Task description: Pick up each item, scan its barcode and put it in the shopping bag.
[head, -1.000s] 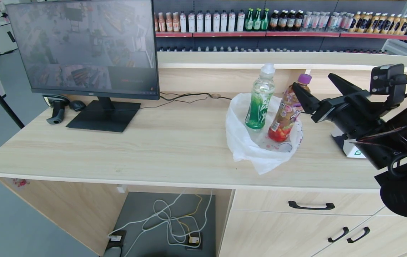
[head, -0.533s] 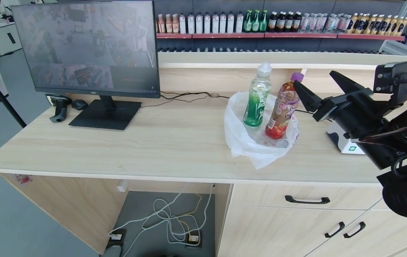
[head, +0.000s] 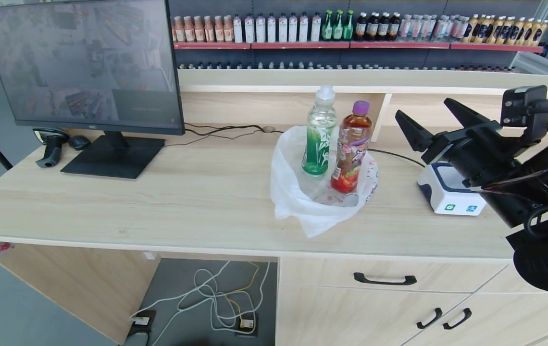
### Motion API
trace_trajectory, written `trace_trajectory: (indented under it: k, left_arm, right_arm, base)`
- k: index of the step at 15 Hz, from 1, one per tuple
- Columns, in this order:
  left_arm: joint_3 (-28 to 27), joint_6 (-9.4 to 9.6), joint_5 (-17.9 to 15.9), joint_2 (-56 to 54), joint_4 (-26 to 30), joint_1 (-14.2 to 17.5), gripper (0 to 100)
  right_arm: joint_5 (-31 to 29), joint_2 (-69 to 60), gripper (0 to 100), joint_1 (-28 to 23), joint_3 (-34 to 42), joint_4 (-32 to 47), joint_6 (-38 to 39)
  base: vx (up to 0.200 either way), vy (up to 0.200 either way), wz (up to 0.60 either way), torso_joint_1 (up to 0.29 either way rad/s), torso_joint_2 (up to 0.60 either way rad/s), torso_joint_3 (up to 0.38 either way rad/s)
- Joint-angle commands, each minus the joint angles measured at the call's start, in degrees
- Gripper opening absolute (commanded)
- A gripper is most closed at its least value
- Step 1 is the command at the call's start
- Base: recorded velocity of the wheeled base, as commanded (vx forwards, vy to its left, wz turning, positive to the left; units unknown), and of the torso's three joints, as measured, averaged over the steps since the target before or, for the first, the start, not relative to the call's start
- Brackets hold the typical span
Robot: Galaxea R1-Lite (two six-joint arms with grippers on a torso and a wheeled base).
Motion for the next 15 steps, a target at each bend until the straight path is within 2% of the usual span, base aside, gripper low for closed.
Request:
trace_trajectory:
  k: [1,7,8,9,11,12,15]
  left_arm:
    - [0.0,-0.04,0.0,0.0,0.0,0.0,100]
    - [0.0,-0.04,0.0,0.0,0.0,0.0,100]
    - [0.0,-0.04,0.0,0.1,0.0,0.0,100]
    - [0.0,-0.04,0.0,0.1,0.0,0.1,100]
    - [0.0,-0.04,0.0,0.1,0.0,0.0,100]
    - [0.0,-0.04,0.0,0.1,0.0,0.0,100]
    - [0.0,-0.04,0.0,0.1,0.0,0.0,100]
  right_arm:
    - [0.0,0.4,100,-0.1,-0.1,-0.1,0.0]
    - [0.0,-1.7,100,-2.1,0.4,-0.1,0.0]
    - [0.0,-3.0,100,-3.2,0.8,-0.1,-0.3]
    - [0.0,-4.0,100,-6.8,2.6,-0.1,-0.4]
    - [0.0,-5.1,100,-10.5,4.2,-0.1,-0.3]
    - [0.0,-5.5,100,-11.1,4.4,-0.1,-0.2]
    - [0.0,-7.5,100,-8.3,5.0,-0.1,-0.6]
  base:
    - [0.000,-0.200,0.00,0.012,0.01,-0.002]
    - [0.000,-0.200,0.00,0.000,0.00,0.005]
    - [0.000,-0.200,0.00,-0.002,0.00,0.002]
    - [0.000,-0.200,0.00,-0.002,0.00,0.002]
    - [0.000,-0.200,0.00,0.005,0.00,0.002]
    - [0.000,-0.200,0.00,0.007,0.00,0.002]
    - [0.000,-0.200,0.00,0.001,0.01,0.004]
